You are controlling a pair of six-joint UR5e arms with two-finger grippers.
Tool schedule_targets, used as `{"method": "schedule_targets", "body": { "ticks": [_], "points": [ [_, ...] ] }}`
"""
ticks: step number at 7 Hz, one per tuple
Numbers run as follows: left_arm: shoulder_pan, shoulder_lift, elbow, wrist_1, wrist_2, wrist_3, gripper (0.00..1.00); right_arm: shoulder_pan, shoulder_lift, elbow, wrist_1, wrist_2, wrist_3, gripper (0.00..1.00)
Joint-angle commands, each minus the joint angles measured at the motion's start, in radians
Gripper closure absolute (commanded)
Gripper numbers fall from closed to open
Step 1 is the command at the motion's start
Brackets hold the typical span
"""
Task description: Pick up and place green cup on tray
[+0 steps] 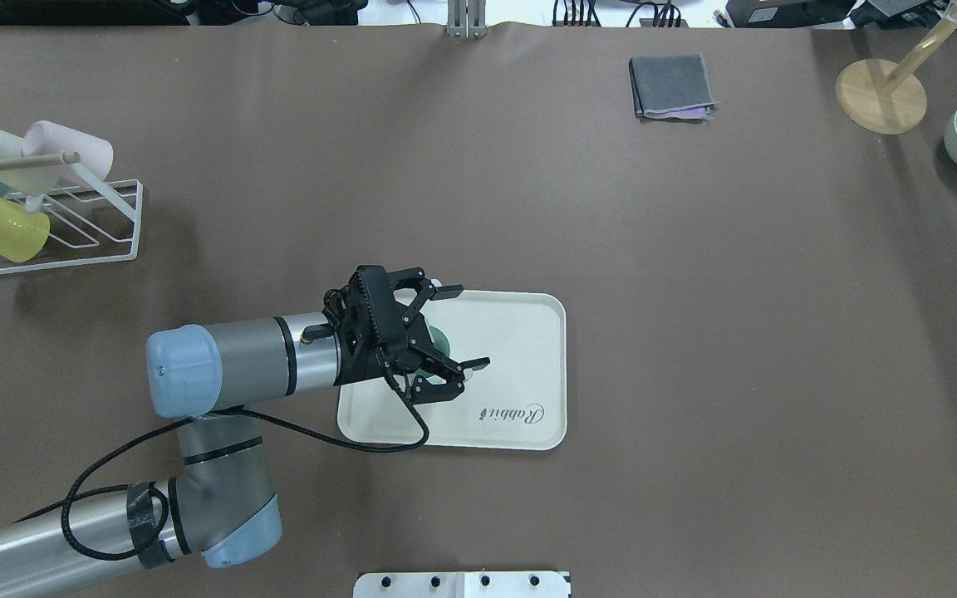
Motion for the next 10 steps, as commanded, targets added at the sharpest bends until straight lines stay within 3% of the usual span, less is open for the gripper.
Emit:
{"method": "schedule_targets", "body": {
  "ticks": [1,3,5,6,8,9,10],
  "points": [
    [-0.042,-0.003,-0.116,0.289,0.001,0.006,0.01,0.0,-0.003,0.007,-0.002,0.008,-0.001,0.0],
    [-0.097,-0.044,-0.149,0.547,0.004,0.041,0.02,0.0,-0.006,0.007,-0.002,0.01,0.001,0.0],
    [-0.173,-0.098,-0.273,0.976,0.005,0.066,0.01,0.0,-0.006,0.015,-0.002,0.011,-0.001,0.0],
    [-0.181,-0.106,-0.283,1.093,0.073,0.069,0.01,0.0,-0.006,0.015,-0.002,0.011,-0.001,0.0],
    [-0.194,-0.124,-0.285,1.177,0.263,0.305,0.02,0.0,-0.006,0.021,-0.002,0.011,-0.001,0.0],
    [-0.197,-0.117,-0.28,1.194,0.348,0.326,0.01,0.0,-0.006,0.021,-0.002,0.011,-0.001,0.0],
    [-0.203,-0.113,-0.28,1.209,0.368,0.328,0.01,0.0,-0.006,0.023,-0.002,0.011,-0.001,0.0]
  ]
}}
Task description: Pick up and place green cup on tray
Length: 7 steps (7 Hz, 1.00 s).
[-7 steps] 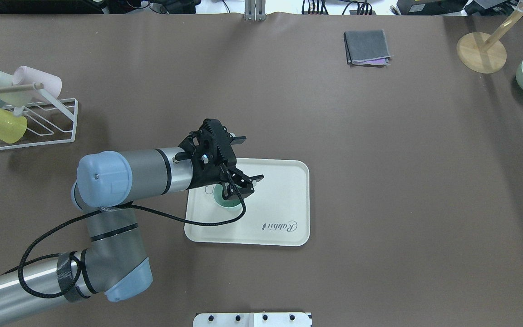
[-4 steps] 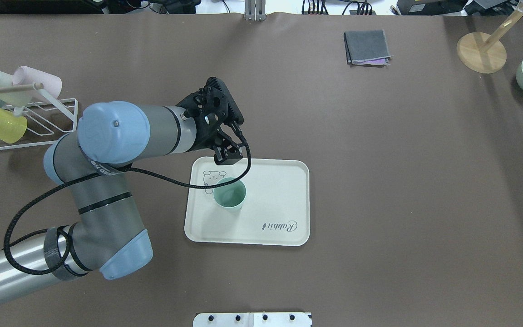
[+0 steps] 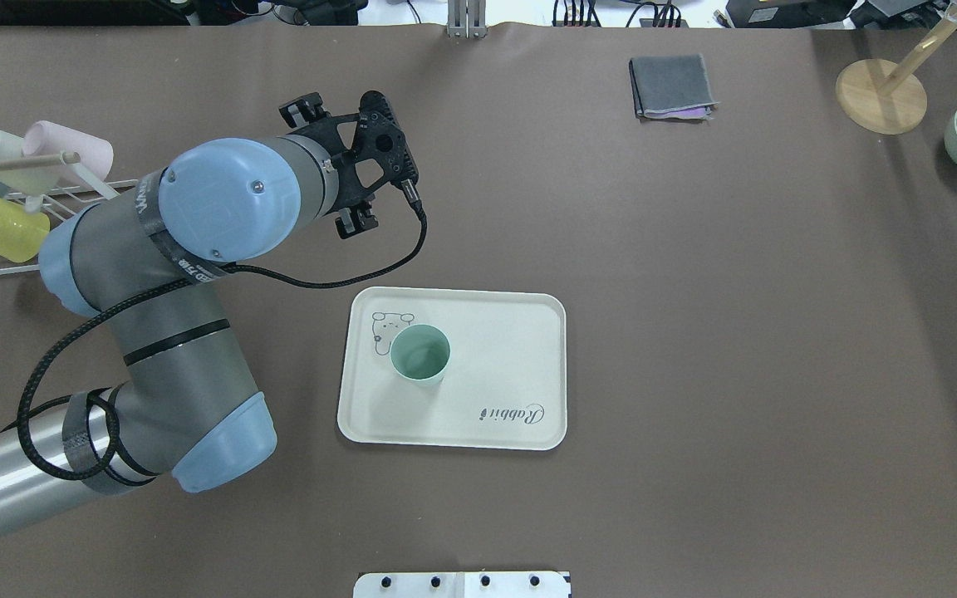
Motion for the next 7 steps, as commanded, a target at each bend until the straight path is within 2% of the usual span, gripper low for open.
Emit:
{"method": "schedule_targets", "body": {
  "ticks": [1,2,3,5,7],
  "points": [
    [-0.014,0.006,0.004,0.022,0.04,0.019,0.01,0.0,0.0,0.006,0.0,0.0,0.0,0.0],
    [-0.04,0.021,0.012,0.016,-0.022,0.019,0.01,0.0,0.0,0.008,0.0,-0.003,0.0,0.0],
    [-0.101,0.04,0.022,0.01,-0.176,0.024,0.01,0.0,0.0,0.008,0.0,-0.009,0.0,0.0],
    [-0.157,0.046,0.016,0.01,-0.242,0.038,0.01,0.0,0.0,0.008,0.0,-0.014,-0.002,0.0],
    [-0.311,0.086,0.019,0.02,-0.473,0.039,0.01,0.0,-0.002,0.008,0.0,-0.012,-0.002,0.0]
  ]
}}
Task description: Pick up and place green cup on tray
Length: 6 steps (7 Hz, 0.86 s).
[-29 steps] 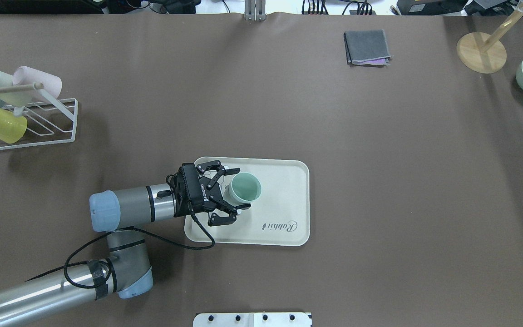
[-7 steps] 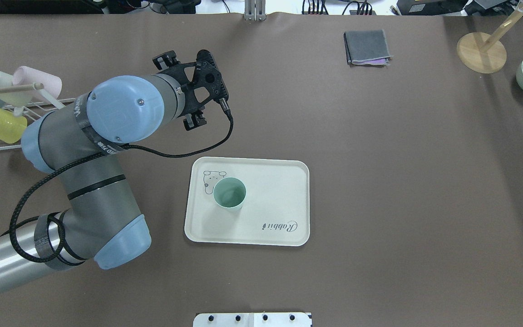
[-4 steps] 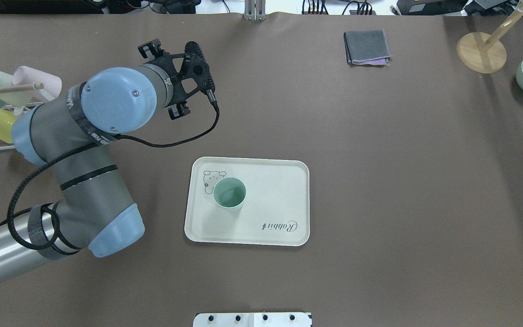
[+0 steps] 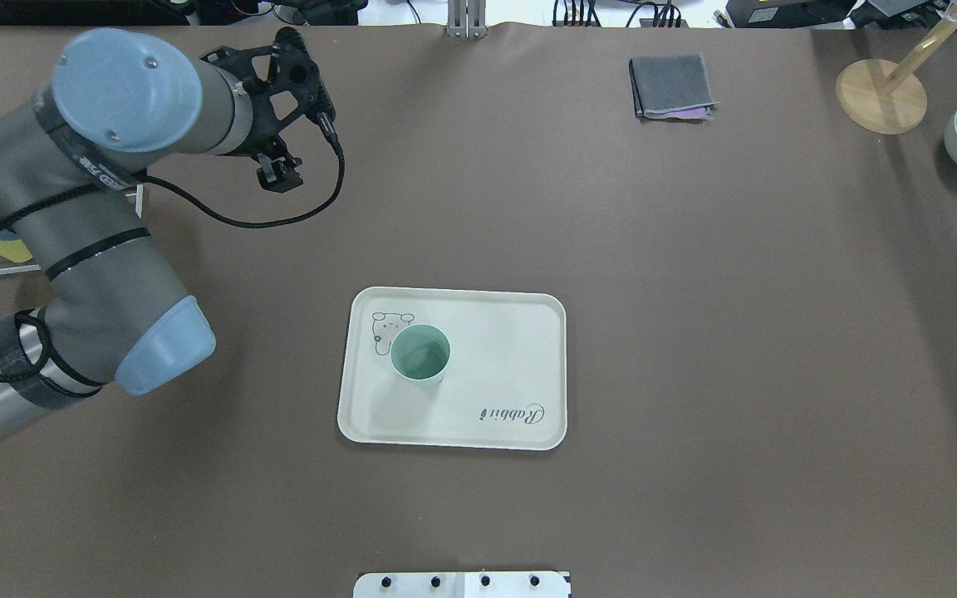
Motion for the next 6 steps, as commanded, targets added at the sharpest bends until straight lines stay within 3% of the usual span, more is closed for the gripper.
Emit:
{"method": "schedule_targets", "body": {
  "ticks": [1,2,3,4,6],
  "points": [
    [-0.17,0.051,0.006,0.009,-0.236,0.001,0.01,0.0,-0.001,0.0,0.0,0.003,0.0,0.0],
    [-0.28,0.084,0.046,0.009,-0.382,0.001,0.01,0.0,-0.003,0.0,0.002,0.004,0.0,0.0],
    [-0.375,0.117,0.077,0.032,-0.599,0.001,0.01,0.0,-0.003,0.0,0.002,0.003,0.0,0.0],
    [-0.447,0.154,0.085,0.07,-0.724,0.032,0.01,0.0,-0.004,0.0,0.002,0.003,0.0,0.0],
    [-0.525,0.267,0.126,0.072,-0.733,0.168,0.01,0.0,-0.009,-0.002,0.002,0.003,0.0,0.0]
  ]
}}
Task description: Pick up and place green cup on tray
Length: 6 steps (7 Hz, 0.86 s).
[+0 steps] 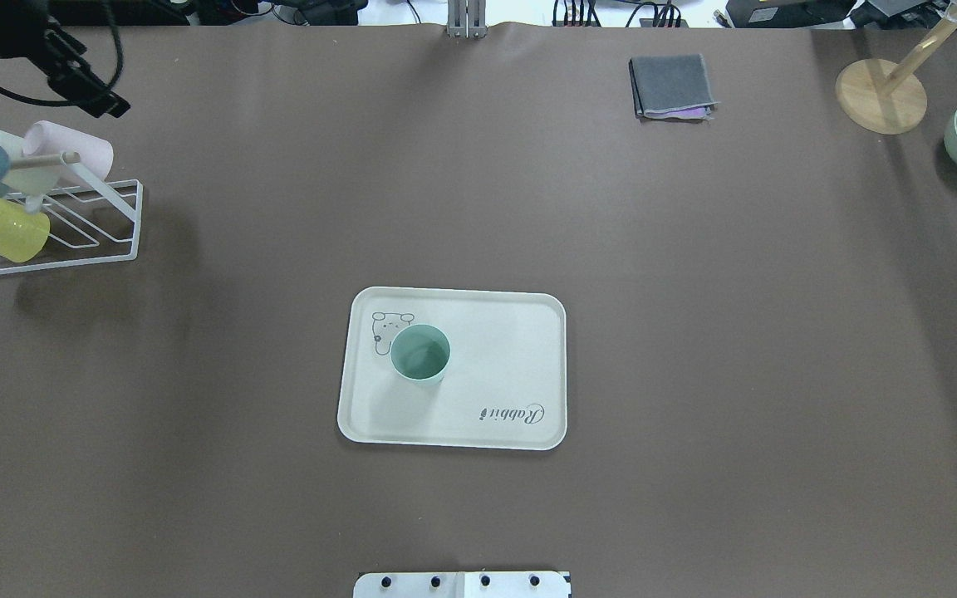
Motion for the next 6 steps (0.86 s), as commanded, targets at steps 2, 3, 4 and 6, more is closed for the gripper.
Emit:
{"method": "schedule_targets", "body": {
  "ticks": [2,3,4,6],
  "points": [
    [-0.144,0.128,0.054,0.052,0.08,0.071,0.01,0.0,-0.005,-0.001,0.0,0.003,0.001,0.0],
    [-0.193,0.149,0.046,0.187,0.077,0.074,0.01,0.0,-0.005,-0.001,0.0,0.002,0.001,0.0],
    [-0.247,0.154,0.054,0.304,0.077,0.074,0.01,0.0,-0.005,0.001,0.0,0.005,0.001,0.0],
    [-0.324,0.261,0.056,0.352,0.062,0.204,0.01,0.0,-0.006,0.001,0.0,0.005,0.001,0.0]
  ]
}}
